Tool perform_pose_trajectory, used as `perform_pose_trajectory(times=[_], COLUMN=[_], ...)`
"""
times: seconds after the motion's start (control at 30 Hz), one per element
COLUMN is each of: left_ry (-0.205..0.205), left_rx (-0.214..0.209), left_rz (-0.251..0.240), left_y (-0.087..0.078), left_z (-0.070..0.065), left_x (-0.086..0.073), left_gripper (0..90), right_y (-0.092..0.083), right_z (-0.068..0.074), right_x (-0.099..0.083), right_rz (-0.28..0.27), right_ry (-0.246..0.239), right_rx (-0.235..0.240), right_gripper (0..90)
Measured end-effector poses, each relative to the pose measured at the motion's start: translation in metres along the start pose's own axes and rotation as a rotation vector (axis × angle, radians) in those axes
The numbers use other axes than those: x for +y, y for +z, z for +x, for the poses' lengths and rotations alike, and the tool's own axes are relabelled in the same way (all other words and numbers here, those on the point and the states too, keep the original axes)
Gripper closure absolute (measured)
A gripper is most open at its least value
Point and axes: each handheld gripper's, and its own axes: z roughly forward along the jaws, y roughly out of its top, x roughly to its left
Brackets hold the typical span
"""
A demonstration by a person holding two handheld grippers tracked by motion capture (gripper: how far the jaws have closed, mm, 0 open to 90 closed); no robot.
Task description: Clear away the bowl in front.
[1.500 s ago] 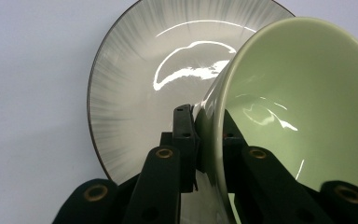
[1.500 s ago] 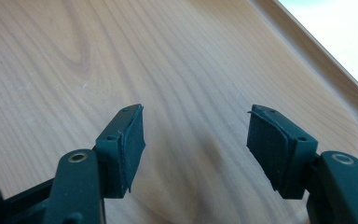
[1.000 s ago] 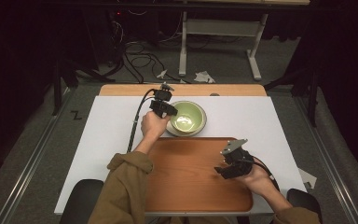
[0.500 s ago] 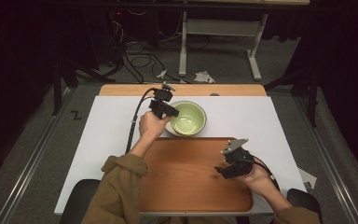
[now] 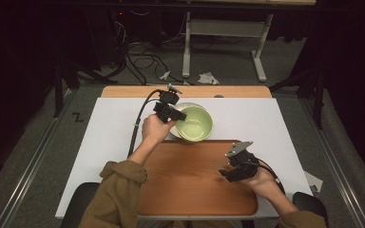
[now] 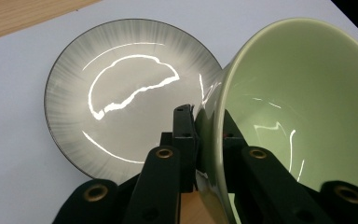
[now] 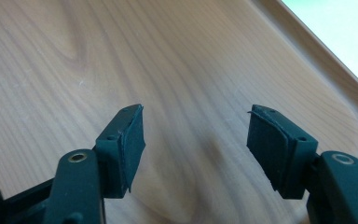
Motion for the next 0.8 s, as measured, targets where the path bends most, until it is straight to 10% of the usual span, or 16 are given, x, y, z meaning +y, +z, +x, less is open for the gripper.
perform_pose_trajectory(times=[0.8], left_ry=[0.079], left_rx=[-0.036], left_rz=[-0.023], left_y=[-0.022], left_z=[-0.023], left_x=[-0.008], left_gripper=[82.2], right_y=[-0.002], right_z=[-0.002], right_x=[-0.001], right_rz=[-0.004], right_ry=[0.028], right_rx=[0.002], right_gripper=[36.7])
